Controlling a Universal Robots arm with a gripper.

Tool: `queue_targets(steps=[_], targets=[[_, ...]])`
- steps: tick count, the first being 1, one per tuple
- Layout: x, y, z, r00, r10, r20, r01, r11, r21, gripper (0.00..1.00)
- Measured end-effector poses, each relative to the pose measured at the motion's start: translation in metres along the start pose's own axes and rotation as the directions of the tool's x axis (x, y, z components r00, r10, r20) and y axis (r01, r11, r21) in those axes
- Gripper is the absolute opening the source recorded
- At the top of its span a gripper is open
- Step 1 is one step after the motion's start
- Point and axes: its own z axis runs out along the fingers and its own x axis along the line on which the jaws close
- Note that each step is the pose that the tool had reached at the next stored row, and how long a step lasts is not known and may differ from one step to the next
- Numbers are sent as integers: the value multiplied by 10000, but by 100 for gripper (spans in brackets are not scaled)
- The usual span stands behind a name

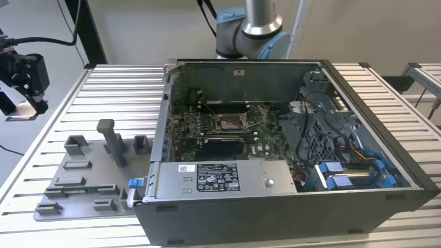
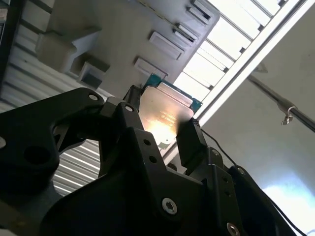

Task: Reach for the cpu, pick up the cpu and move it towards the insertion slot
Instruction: 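Pick up the cpu and move it towards the insertion slot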

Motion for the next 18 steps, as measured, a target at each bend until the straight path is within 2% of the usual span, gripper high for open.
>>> queue_targets(steps=[5,9,14,18], targets=[[-4,4,-128,10000,0,-1,0,10000,0,0],[-5,5,-185,10000,-1,1,1,10000,0,0],[-9,10,-338,10000,-1,2,1,10000,0,0],[-9,10,-355,10000,-1,4,1,10000,-2,0]])
